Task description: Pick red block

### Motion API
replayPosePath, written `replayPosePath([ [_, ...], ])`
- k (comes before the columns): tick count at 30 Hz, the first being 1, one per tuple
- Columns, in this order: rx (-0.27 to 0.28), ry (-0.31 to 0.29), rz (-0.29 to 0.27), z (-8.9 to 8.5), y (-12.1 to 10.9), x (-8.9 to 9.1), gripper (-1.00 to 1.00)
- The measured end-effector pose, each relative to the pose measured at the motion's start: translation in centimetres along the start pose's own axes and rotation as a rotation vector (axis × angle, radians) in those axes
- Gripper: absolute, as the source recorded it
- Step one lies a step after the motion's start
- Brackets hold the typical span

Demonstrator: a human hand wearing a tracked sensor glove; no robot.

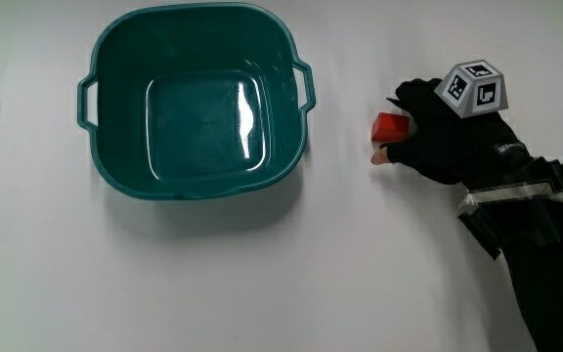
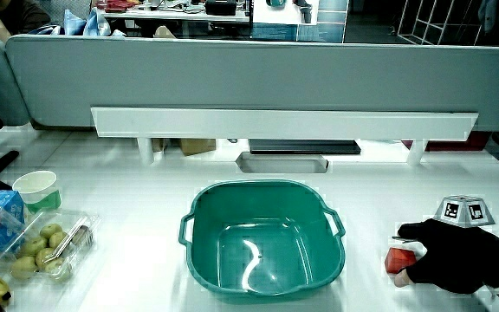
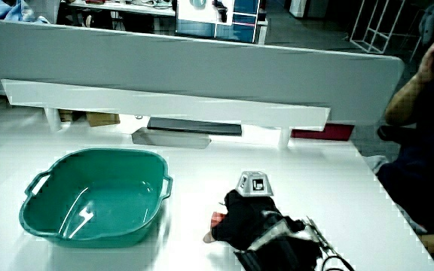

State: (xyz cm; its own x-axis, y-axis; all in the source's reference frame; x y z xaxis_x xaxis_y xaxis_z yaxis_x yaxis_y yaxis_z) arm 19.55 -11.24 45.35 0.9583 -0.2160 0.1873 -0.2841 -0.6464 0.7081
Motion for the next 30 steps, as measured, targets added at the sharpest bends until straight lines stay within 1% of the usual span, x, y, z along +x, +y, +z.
replayPosePath([
  [1, 0.007, -0.009, -0.005, 0.01, -0.02, 0.0, 0.45],
  [4, 0.006, -0.004, 0.0, -0.06, 0.09, 0.0, 0.52],
  [5, 0.015, -0.007, 0.0, -0.02, 0.05, -0.05, 0.55],
  [6, 0.01, 0.0, 0.004, -0.03, 0.02, -0.08, 0.57],
  [7, 0.008, -0.009, 0.0, -0.14, 0.13, 0.0, 0.59],
  [8, 0.007, -0.002, 0.009, -0.11, 0.08, -0.1, 0.61],
  [11, 0.008, -0.003, -0.006, -0.21, 0.24, 0.1, 0.68],
  [12, 0.002, -0.004, -0.002, -0.16, 0.24, 0.08, 0.7],
  [16, 0.01, -0.005, 0.0, 0.0, 0.19, -0.12, 0.8],
  [19, 0.013, -0.011, -0.002, -0.03, 0.28, -0.06, 0.86],
  [20, 0.013, -0.024, -0.01, -0.18, 0.51, 0.09, 0.89],
  [21, 0.021, -0.031, 0.003, 0.01, 0.27, -0.2, 0.91],
  [22, 0.024, -0.044, -0.005, -0.09, 0.37, -0.12, 0.93],
  [25, 0.035, -0.04, 0.016, 0.13, -0.02, -0.27, 1.0],
  [27, 0.044, -0.051, 0.012, 0.33, -0.17, -0.29, 1.0],
  [28, 0.041, -0.046, 0.017, 0.37, -0.15, -0.24, 1.0],
  [29, 0.053, -0.054, 0.012, 0.52, -0.25, -0.24, 1.0],
  [30, 0.054, -0.046, 0.018, 0.71, -0.38, -0.25, 1.0],
])
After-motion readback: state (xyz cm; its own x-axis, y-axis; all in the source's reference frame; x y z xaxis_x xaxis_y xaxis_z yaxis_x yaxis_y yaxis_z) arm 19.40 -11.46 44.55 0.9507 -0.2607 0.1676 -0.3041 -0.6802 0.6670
